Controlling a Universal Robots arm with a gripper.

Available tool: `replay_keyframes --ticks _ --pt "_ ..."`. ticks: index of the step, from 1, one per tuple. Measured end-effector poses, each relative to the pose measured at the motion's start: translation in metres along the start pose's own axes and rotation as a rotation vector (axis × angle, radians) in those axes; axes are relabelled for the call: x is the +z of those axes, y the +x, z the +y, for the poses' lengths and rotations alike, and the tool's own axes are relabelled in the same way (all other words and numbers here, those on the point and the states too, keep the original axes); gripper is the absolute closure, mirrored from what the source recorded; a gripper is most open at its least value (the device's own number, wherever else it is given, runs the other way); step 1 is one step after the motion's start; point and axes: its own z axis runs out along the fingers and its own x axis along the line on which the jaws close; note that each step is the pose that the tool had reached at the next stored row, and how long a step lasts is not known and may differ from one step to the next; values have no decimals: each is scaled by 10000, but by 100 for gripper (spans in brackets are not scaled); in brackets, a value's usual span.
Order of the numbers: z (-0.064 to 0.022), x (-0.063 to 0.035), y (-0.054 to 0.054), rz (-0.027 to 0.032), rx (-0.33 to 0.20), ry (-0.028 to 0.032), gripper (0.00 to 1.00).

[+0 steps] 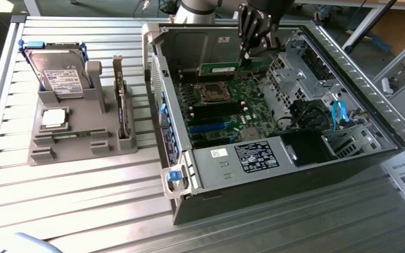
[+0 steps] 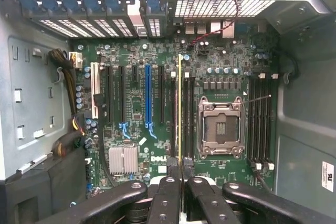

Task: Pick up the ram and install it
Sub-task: 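Pick up the ram and move it above insertion slot, then insert the ram into the slot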

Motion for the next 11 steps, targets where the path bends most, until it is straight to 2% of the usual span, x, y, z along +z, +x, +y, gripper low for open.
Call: replay_keyframes --ticks 11 --pt "1 27 0 -10 0 3 88"
